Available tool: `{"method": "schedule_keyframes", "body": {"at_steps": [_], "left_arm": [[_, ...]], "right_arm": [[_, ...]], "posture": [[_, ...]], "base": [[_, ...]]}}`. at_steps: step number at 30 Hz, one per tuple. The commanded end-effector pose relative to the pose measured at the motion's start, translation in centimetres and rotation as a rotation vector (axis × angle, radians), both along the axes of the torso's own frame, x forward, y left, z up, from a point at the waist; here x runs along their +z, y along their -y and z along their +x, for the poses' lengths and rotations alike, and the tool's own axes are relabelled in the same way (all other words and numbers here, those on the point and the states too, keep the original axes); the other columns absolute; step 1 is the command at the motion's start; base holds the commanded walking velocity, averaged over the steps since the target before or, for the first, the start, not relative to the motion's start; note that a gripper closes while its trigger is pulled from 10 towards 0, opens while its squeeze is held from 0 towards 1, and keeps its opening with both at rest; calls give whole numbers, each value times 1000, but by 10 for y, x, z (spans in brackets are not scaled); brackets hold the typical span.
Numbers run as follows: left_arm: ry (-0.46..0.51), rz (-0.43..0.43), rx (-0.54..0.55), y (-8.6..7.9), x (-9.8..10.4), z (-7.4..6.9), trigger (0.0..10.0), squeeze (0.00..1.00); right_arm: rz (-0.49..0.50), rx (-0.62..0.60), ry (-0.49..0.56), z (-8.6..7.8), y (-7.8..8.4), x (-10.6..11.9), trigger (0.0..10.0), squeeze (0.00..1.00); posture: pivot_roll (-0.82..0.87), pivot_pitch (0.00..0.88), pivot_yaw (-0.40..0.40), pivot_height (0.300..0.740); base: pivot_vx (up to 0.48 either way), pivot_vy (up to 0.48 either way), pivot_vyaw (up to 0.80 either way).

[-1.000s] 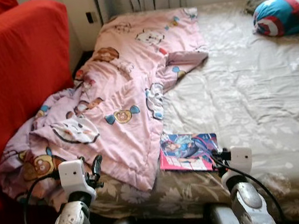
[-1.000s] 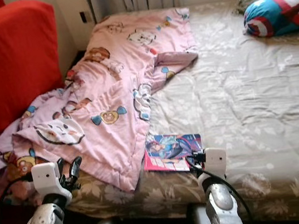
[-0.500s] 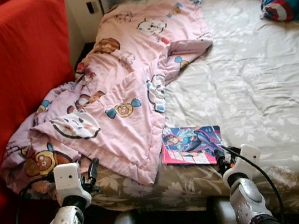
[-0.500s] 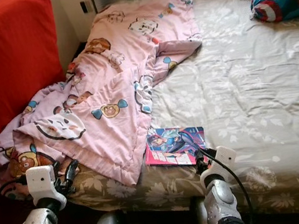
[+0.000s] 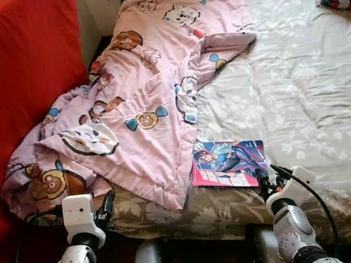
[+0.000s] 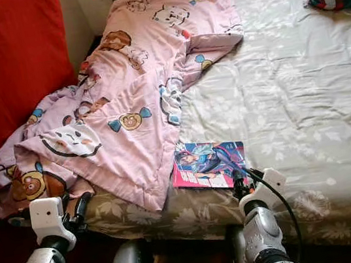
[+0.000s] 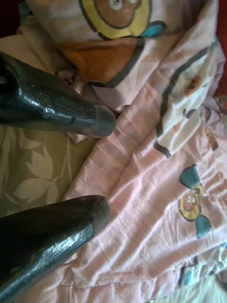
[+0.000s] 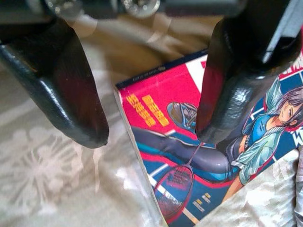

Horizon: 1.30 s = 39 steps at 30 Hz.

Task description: Clean up the room

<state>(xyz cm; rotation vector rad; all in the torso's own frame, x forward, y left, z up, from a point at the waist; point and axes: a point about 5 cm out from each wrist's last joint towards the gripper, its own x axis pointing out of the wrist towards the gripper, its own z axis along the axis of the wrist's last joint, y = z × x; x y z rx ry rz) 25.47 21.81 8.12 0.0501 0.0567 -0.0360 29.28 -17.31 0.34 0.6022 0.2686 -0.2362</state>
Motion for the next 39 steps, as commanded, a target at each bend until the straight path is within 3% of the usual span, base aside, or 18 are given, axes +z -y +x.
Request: {"method": "schedule_keyframes", "body": {"at_steps": [1, 4, 24, 39], "left_arm": [[-29, 33, 2, -6, -2, -4, 10000, 0], [-33, 39, 0, -7, -2, -5, 10000, 0], [-54, 59, -15, -7, -2, -8, 10000, 0], [-71, 66, -22, -7, -2, -16, 10000, 0]], "right_arm": [[46, 9, -20, -3, -6, -5, 10000, 0], [100, 14, -9, -3, -10, -6, 10000, 0], [207, -41, -14, -4, 0, -9, 10000, 0], [292, -27, -9, -3, -4, -10, 10000, 0]], "posture": [[117, 180, 102, 578], [120, 180, 108, 578], [144, 187, 121, 578], [157, 204, 124, 578]], "base": [[0, 0, 0], [0, 0, 0], [0, 0, 0], [0, 0, 0]]}}
